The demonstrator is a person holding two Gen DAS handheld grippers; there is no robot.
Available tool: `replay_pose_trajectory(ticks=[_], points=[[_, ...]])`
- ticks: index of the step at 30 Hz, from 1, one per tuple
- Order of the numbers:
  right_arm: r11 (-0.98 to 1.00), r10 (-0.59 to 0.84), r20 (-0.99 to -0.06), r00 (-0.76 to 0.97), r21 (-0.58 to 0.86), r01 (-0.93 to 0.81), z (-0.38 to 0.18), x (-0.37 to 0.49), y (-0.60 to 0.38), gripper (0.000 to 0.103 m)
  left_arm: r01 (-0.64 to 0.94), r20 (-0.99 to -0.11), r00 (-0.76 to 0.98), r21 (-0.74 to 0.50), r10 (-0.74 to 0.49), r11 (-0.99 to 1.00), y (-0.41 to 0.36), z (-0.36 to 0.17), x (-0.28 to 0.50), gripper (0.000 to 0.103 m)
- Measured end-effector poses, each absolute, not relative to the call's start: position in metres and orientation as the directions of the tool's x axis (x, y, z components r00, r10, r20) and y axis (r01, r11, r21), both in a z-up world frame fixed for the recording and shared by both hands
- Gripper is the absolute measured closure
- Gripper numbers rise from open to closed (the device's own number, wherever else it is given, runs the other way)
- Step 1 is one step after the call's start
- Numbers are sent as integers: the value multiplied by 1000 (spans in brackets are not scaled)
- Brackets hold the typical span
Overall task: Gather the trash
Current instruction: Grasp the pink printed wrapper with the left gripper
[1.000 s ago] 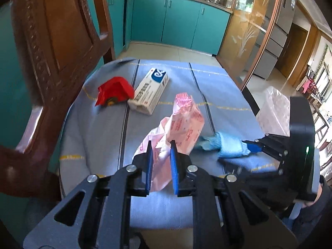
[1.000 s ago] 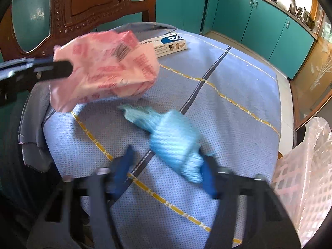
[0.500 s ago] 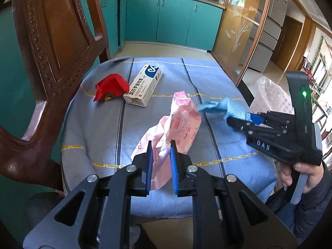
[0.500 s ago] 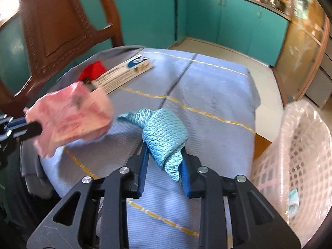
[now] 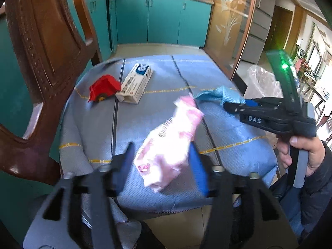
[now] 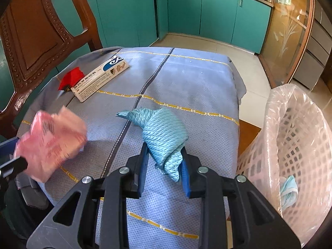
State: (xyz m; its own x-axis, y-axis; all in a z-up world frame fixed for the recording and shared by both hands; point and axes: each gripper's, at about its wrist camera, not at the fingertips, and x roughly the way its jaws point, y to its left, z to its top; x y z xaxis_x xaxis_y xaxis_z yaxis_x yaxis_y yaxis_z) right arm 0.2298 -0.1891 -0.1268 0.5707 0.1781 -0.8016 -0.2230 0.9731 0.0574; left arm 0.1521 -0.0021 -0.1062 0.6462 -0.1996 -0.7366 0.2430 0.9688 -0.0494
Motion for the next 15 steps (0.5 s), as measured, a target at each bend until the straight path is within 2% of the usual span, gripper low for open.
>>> replay_pose_trajectory(ticks=[3,15], points=[[973,178,-804,567,58,-222,-127,230,-189,74,240,-732,653,-41,-193,970,-2,-105,152,28],[973,173,-813,556,55,-224,-129,232,-187,74,282,-758,605,-83,-244,956,-16,-113,153,22]])
